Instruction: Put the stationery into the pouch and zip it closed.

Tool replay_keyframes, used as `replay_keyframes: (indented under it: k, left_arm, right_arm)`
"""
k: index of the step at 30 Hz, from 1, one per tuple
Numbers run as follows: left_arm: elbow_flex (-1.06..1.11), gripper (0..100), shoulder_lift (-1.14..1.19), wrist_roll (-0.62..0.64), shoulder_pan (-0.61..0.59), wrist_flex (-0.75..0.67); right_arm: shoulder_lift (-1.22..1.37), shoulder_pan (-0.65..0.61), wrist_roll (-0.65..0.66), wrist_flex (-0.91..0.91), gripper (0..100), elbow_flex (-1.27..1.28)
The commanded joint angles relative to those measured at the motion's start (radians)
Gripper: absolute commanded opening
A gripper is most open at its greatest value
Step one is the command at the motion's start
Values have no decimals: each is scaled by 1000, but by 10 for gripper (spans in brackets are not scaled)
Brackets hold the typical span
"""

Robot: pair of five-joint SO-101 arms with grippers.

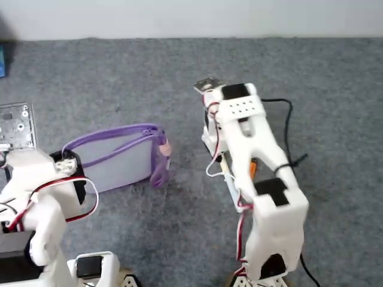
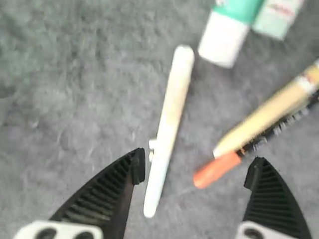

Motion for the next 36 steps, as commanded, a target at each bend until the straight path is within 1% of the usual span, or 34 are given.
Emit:
replay_keyframes:
  k: [1, 3, 7, 9, 21, 23, 25, 26, 27, 31, 36]
  left_arm:
    - [44, 10, -25, -8, 6, -40]
    - [64, 10, -40, -8, 6, -57]
    - [79, 10, -43, -6, 6, -61]
    - [79, 10, -43, -5, 6, -61]
    - [79, 11, -32, -3, 6, -60]
    - [79, 11, -32, -3, 6, -58]
    - [79, 11, -32, -3, 6, -57]
    - [79, 11, -32, -3, 6, -57]
    - [79, 11, -32, -3, 6, -55]
    - [79, 11, -32, -3, 6, -55]
    - [79, 11, -31, -3, 6, -55]
  right_arm:
    - [79, -19, -6, 4, 308, -137]
    - [128, -30, -5, 4, 281, -173]
    - [182, -38, -3, 2, 156, -209]
    - [197, -36, -3, -4, 126, -212]
    - [283, -19, -3, -7, 120, -219]
    - [292, -15, -5, -8, 81, -221]
    - [289, -15, -9, -8, 8, -221]
    - [282, -15, -9, -5, 8, -221]
    - [269, -15, -9, 2, 18, -221]
    - [174, -15, -12, 21, 9, -221]
    - [-12, -15, -34, 191, 8, -219]
